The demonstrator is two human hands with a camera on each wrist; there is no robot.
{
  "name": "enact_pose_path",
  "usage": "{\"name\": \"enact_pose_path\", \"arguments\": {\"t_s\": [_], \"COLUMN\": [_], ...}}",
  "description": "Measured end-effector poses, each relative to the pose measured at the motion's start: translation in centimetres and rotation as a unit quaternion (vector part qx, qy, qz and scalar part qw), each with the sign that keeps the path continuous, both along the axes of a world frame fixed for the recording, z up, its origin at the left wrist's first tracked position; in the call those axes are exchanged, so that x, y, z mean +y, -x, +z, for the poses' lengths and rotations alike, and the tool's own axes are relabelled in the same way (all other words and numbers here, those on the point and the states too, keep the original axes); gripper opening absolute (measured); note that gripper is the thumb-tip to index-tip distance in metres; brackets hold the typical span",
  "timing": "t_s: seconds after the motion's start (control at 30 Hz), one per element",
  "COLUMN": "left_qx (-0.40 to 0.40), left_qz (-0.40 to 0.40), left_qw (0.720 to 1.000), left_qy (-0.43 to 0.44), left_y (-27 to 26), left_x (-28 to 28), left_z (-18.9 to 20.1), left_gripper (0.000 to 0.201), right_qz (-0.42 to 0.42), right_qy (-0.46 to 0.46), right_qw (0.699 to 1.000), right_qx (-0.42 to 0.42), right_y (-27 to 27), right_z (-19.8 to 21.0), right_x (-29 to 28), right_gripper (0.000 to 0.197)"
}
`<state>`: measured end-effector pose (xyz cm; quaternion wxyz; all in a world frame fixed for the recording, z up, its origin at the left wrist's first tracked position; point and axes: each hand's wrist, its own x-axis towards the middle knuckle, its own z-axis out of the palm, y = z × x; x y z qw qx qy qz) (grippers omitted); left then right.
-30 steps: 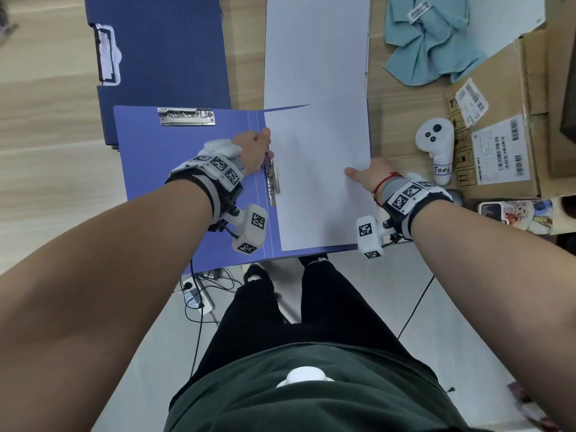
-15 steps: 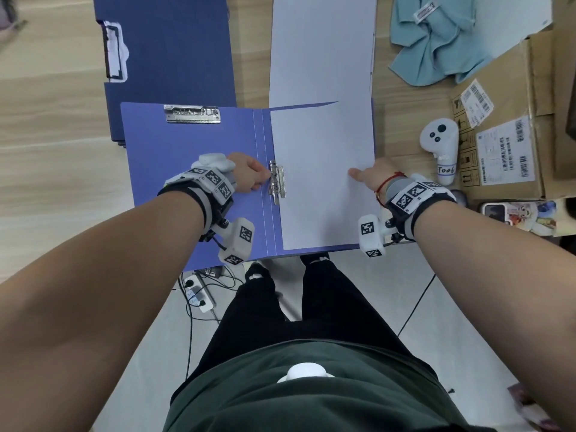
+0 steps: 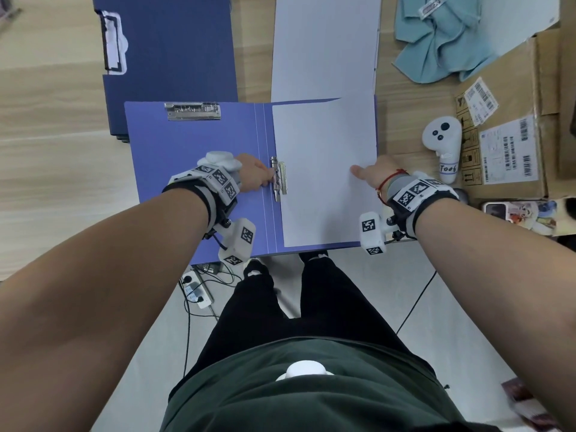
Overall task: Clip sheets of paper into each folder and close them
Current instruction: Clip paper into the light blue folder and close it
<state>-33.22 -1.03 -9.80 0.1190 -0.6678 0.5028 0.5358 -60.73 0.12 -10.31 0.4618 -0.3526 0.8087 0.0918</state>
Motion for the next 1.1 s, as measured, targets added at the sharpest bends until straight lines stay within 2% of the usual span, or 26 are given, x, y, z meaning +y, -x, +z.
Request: {"name": "enact_pose_path", "arguments": {"t_s": [0.17, 0.37, 0.53, 0.83, 1.1], "left_qx": [0.012, -0.015, -0.086, -0.142, -0.128], "left_qz": [-0.053, -0.105, -0.166, -0.208, -0.235], "left_qw": [0.998, 0.994, 0.982, 0.967, 0.964], "left_qy": [0.012, 0.011, 0.003, 0.029, 0.016], "left_y": [-0.3, 0.0, 0.8, 1.9, 2.2], "left_x": [0.1, 0.0, -0.5, 0.2, 0.2], "left_z": [0.2, 0.0, -0.6, -2.0, -1.3], "left_gripper": [0.019, 0.031, 0.048, 0.057, 0.042], "right_qz": [0.003, 0.009, 0.003, -0.003, -0.002], "right_qy": [-0.005, -0.006, -0.005, -0.006, 0.004], "right_qw": [1.0, 1.0, 1.0, 1.0, 1.0], "right_qx": [0.004, 0.009, 0.016, 0.023, 0.027], "right_y": [-0.1, -0.2, -0.2, -0.2, -0.5], "right_z": [0.1, 0.2, -0.1, -0.4, -0.3], "right_x": [-0.1, -0.2, -0.2, -0.2, -0.2], "right_gripper": [0.074, 0.075, 0.076, 0.077, 0.077]}}
